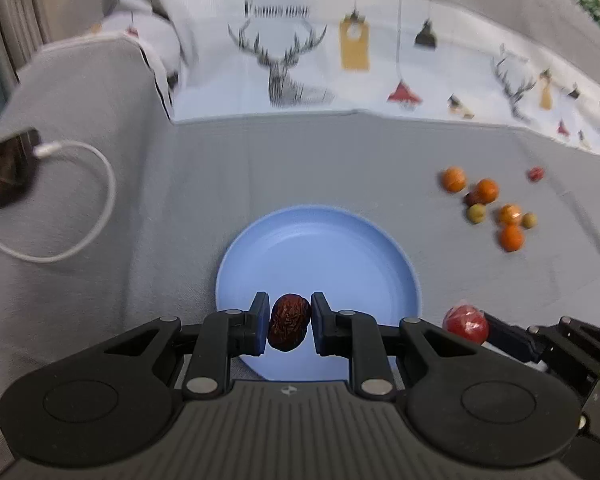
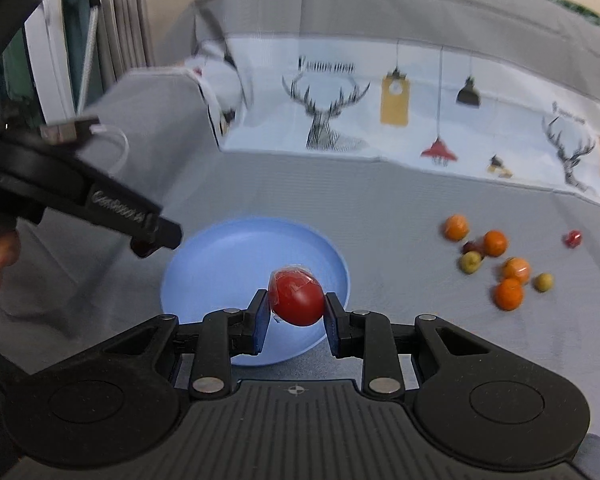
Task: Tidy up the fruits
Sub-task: 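Carry the tomato and jujube over the blue plate and open both tools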
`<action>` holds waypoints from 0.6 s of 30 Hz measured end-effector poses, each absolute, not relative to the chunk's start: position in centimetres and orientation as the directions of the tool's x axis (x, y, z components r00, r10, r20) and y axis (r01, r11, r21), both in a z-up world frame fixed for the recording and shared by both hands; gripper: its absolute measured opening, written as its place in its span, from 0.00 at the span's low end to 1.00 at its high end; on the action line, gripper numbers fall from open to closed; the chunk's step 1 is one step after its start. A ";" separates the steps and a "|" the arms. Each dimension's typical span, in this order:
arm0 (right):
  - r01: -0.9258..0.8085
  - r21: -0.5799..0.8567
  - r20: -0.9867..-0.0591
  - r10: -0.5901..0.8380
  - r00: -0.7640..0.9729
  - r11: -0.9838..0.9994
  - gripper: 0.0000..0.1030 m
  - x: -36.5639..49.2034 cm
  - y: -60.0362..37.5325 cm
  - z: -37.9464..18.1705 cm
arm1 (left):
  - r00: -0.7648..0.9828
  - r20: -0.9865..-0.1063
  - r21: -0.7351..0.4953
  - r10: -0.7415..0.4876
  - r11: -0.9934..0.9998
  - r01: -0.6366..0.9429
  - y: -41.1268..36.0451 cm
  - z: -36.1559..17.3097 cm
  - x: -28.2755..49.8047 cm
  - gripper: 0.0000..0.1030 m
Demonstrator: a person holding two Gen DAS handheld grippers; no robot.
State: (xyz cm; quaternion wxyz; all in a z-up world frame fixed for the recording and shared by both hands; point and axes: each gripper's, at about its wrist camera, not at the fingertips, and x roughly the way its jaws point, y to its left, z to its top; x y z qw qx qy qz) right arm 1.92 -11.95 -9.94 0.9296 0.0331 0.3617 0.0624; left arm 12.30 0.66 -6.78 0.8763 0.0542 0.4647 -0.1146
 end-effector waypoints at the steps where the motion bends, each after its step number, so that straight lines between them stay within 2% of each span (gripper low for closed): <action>1: -0.091 0.104 -0.685 0.138 0.715 0.990 0.29 2.7 -11.7 -10.6 | 0.528 -0.836 -0.011 -0.147 0.968 0.252 0.5 -7.5 13.0 0.23; 10: -0.065 0.120 -0.779 0.134 0.612 0.991 0.30 7.6 -10.9 -15.2 | 0.447 -0.892 0.060 -0.072 0.959 0.276 -0.5 -12.3 17.8 0.24; 11: -0.064 0.116 -0.778 0.131 0.614 0.991 0.30 8.0 -10.8 -15.2 | 0.449 -0.891 0.069 -0.069 0.957 0.283 -0.7 -12.3 18.2 0.37; 12: -0.063 0.110 -0.778 0.125 0.616 0.992 0.31 8.5 -10.7 -15.1 | 0.449 -0.891 0.073 -0.068 0.954 0.289 -0.7 -12.2 18.5 0.68; 14: -0.067 0.109 -0.773 0.127 0.622 0.992 0.44 9.1 -10.7 -14.7 | 0.470 -0.880 0.081 -0.061 0.958 0.276 -0.6 -11.3 18.6 1.00; 16: -0.069 0.110 -0.757 0.129 0.641 0.992 0.74 9.1 -11.0 -13.8 | 0.527 -0.847 0.075 -0.077 0.962 0.261 0.1 -9.7 17.7 1.00; 18: -0.079 0.097 -0.736 0.125 0.665 0.992 0.81 8.2 -11.4 -12.6 | 0.532 -0.843 0.078 -0.083 0.959 0.273 0.7 -8.6 16.6 1.00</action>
